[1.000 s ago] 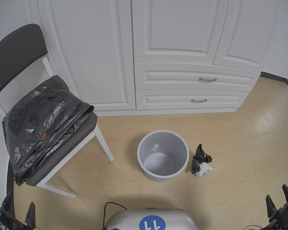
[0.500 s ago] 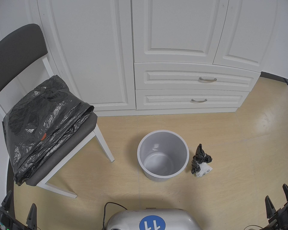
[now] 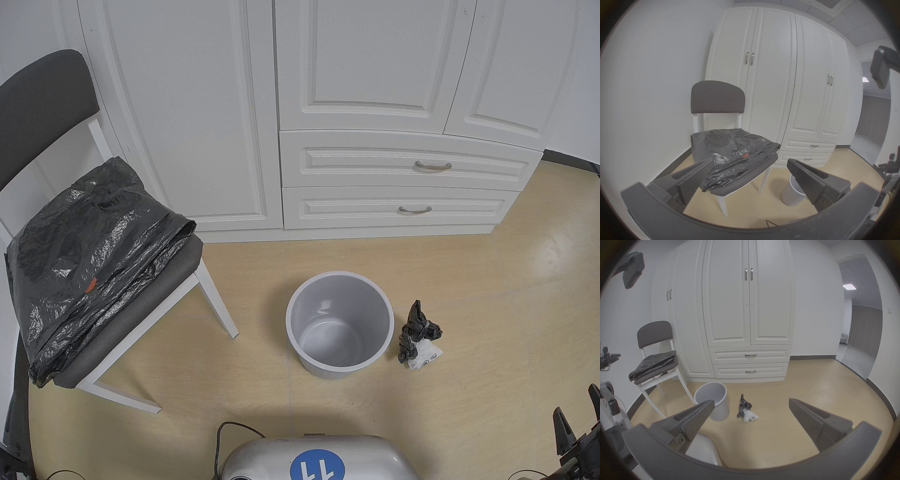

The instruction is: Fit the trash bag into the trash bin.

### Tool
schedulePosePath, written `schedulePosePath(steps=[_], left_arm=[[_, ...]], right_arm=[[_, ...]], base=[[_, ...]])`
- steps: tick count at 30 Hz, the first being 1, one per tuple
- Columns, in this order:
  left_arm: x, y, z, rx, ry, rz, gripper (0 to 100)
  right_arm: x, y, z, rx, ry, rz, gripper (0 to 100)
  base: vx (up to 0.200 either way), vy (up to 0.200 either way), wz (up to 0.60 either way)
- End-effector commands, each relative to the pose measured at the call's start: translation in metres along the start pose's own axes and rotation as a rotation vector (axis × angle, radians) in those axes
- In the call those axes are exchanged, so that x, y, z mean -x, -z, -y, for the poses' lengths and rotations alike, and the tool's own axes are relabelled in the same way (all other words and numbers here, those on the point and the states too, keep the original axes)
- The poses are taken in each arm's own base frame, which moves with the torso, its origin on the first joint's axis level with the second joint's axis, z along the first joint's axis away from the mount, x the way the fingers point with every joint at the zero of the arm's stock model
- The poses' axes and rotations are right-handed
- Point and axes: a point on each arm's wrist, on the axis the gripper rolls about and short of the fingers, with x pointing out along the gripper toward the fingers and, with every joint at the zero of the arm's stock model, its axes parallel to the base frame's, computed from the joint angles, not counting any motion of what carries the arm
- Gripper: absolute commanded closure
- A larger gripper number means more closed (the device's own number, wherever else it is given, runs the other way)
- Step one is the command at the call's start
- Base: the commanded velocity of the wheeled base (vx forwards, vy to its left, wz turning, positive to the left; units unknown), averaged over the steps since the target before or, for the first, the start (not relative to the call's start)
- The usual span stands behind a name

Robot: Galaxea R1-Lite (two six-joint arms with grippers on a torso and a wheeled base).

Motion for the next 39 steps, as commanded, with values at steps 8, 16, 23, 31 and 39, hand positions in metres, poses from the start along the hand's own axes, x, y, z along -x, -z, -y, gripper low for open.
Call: schedulePosePath(steps=[8,16,23,31,39], left_arm=[[-0.026,-0.078,-0.017,-0.383,-0.106,-0.386,0],[-0.034,-0.067,-0.012,-0.55,-0.052,-0.626,0],[-0.04,-0.049,-0.008,-0.571,-0.011,-0.707,0],[-0.078,-0.029,0.012,-0.609,-0.1,-0.813,0],[-0.124,0.013,0.018,-0.68,-0.208,-0.884,0]], right_arm=[[0.0,0.005,0.0,0.007,0.003,0.003,0],[0.016,-0.05,0.0,-0.158,-0.032,0.177,0],[0.007,-0.106,0.0,-0.025,-0.056,0.108,0],[-0.049,-0.15,-0.001,-0.003,-0.094,-0.067,0],[-0.09,-0.146,-0.002,-0.005,-0.106,-0.112,0]], base=[[0.0,0.0,0.0],[0.0,0.0,0.0],[0.0,0.0,0.0],[0.0,0.0,0.0],[0.0,0.0,0.0]])
